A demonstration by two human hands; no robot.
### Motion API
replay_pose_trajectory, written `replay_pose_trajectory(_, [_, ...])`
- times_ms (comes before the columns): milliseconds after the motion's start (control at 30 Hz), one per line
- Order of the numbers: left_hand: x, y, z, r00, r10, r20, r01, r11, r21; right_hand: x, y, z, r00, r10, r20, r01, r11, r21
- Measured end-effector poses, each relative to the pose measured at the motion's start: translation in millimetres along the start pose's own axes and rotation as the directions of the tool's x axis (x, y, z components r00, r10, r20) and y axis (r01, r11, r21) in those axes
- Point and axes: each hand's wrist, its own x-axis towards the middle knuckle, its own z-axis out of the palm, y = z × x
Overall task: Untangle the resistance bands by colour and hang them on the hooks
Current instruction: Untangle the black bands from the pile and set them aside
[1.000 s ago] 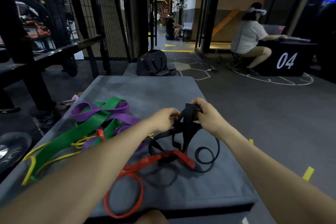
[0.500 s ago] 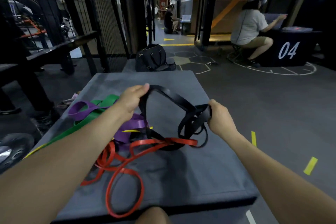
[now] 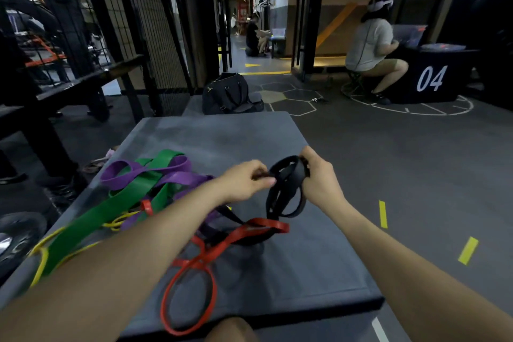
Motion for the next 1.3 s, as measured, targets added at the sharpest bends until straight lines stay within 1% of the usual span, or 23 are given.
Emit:
replay_pose_trajectory(67, [8, 11, 15, 0.999, 0.008, 0.045, -0.011, 0.998, 0.064, 1, 2, -3, 1.0, 0.015, -0.021, -0.015, 1.0, 0.018])
replay_pose_trajectory(133, [11, 12, 18, 0.999, 0.045, 0.003, -0.045, 0.997, 0.064, 0, 10, -11, 0.999, 0.042, -0.023, -0.042, 0.999, 0.007])
replay_pose_trajectory(200, [13, 10, 11, 0.985, 0.139, -0.101, -0.131, 0.988, 0.081, -4, 19, -16, 0.997, 0.071, -0.018, -0.071, 0.997, -0.016])
replay_pose_trajectory(267, [13, 10, 0, 0.946, 0.198, -0.258, -0.192, 0.98, 0.05, -8, 26, -18, 0.995, 0.1, -0.021, -0.1, 0.995, -0.011])
replay_pose_trajectory(300, [13, 10, -7, 0.927, 0.178, -0.329, -0.192, 0.981, -0.008, -9, 28, -17, 0.994, 0.111, -0.025, -0.111, 0.994, -0.004])
replay_pose_trajectory(367, [14, 6, -19, 0.911, 0.081, -0.404, -0.143, 0.982, -0.127, -9, 29, -14, 0.992, 0.122, -0.033, -0.122, 0.993, 0.004])
replay_pose_trajectory(400, [16, 4, -22, 0.901, 0.039, -0.432, -0.109, 0.985, -0.137, -7, 29, -13, 0.992, 0.123, -0.034, -0.123, 0.992, 0.005])
replay_pose_trajectory(467, [17, -2, -26, 0.858, 0.001, -0.513, -0.069, 0.991, -0.114, -5, 26, -12, 0.992, 0.12, -0.028, -0.12, 0.993, 0.014])
replay_pose_trajectory(567, [18, -1, -32, 0.763, 0.023, -0.646, -0.077, 0.995, -0.057, 0, 24, -13, 0.99, 0.137, -0.032, -0.134, 0.987, 0.085])
replay_pose_trajectory(667, [18, -3, -35, 0.728, 0.019, -0.686, -0.082, 0.995, -0.06, 5, 24, -15, 0.986, 0.164, -0.026, -0.16, 0.98, 0.12])
replay_pose_trajectory(733, [17, -6, -32, 0.734, -0.073, -0.676, -0.075, 0.979, -0.188, 7, 25, -14, 0.98, 0.194, -0.044, -0.186, 0.973, 0.138])
replay_pose_trajectory(800, [19, -9, -28, 0.714, -0.189, -0.674, -0.036, 0.951, -0.306, 6, 25, -13, 0.976, 0.207, -0.073, -0.195, 0.97, 0.147])
replay_pose_trajectory(867, [22, -9, -27, 0.715, -0.297, -0.633, -0.01, 0.901, -0.434, 5, 24, -12, 0.974, 0.2, -0.108, -0.183, 0.972, 0.148])
replay_pose_trajectory(900, [24, -8, -28, 0.745, -0.326, -0.582, -0.021, 0.861, -0.509, 4, 23, -11, 0.973, 0.193, -0.13, -0.172, 0.973, 0.156])
replay_pose_trajectory(933, [25, -6, -29, 0.803, -0.332, -0.494, -0.004, 0.827, -0.563, 4, 22, -10, 0.972, 0.179, -0.149, -0.154, 0.974, 0.163])
replay_pose_trajectory(967, [25, -3, -30, 0.876, -0.296, -0.38, 0.035, 0.825, -0.564, 3, 20, -9, 0.974, 0.155, -0.163, -0.129, 0.978, 0.162])
replay_pose_trajectory(1000, [23, 0, -27, 0.94, -0.247, -0.234, 0.108, 0.869, -0.483, 2, 19, -8, 0.979, 0.123, -0.164, -0.098, 0.984, 0.15])
replay_pose_trajectory(1033, [22, 4, -24, 0.968, -0.227, -0.105, 0.169, 0.904, -0.392, 1, 16, -8, 0.984, 0.087, -0.156, -0.066, 0.988, 0.138])
replay_pose_trajectory(1067, [22, 7, -19, 0.976, -0.206, -0.065, 0.183, 0.95, -0.252, 0, 14, -8, 0.988, 0.055, -0.145, -0.036, 0.99, 0.133])
replay_pose_trajectory(1100, [21, 11, -15, 0.982, -0.178, -0.065, 0.167, 0.974, -0.15, -1, 12, -8, 0.991, 0.031, -0.134, -0.014, 0.992, 0.129])
replay_pose_trajectory(1167, [16, 22, -8, 0.991, -0.089, -0.101, 0.077, 0.991, -0.11, -4, 8, -8, 0.992, -0.002, -0.126, 0.017, 0.993, 0.119])
replay_pose_trajectory(1233, [15, 31, 2, 0.998, 0.01, -0.062, -0.007, 0.998, 0.056, -5, 6, -11, 0.989, -0.019, -0.146, 0.03, 0.997, 0.075])
replay_pose_trajectory(1300, [14, 34, 6, 0.998, 0.008, -0.062, 0.008, 0.97, 0.244, -6, 5, -16, 0.988, -0.019, -0.153, 0.015, 0.999, -0.028])
